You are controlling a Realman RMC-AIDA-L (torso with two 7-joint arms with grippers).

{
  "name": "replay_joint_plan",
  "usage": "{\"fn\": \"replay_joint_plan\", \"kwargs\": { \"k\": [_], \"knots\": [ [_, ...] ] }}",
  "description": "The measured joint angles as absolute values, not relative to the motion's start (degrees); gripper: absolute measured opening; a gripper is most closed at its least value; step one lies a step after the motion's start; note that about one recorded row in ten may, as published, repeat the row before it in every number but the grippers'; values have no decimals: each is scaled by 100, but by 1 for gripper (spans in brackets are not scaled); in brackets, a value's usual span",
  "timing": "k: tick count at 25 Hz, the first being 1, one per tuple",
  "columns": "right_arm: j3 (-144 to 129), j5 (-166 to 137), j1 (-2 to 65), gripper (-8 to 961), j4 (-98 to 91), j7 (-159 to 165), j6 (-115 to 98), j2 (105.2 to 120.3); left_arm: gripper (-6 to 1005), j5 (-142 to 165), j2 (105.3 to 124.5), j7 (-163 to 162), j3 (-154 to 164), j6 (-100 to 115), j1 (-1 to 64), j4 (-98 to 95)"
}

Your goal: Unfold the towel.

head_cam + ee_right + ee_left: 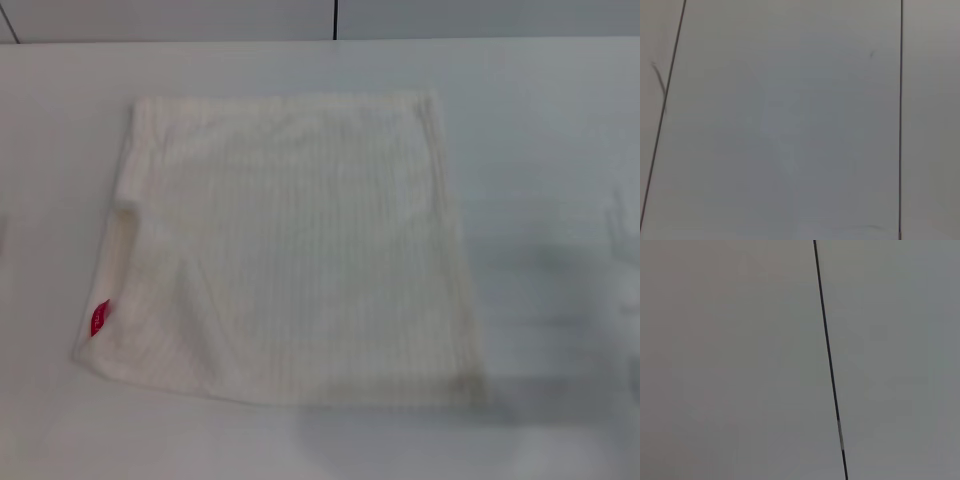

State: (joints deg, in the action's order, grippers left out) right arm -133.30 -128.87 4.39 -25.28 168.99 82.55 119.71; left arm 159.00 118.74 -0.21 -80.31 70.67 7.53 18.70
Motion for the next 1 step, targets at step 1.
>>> {"fn": "replay_joint_plan", "kwargs": {
  "k": [1],
  "knots": [
    [-13332,-12885,445,551,-2491,16895,8252,11971,700,15899,11875,-20,-8038,7058,761,1840]
  ]
}}
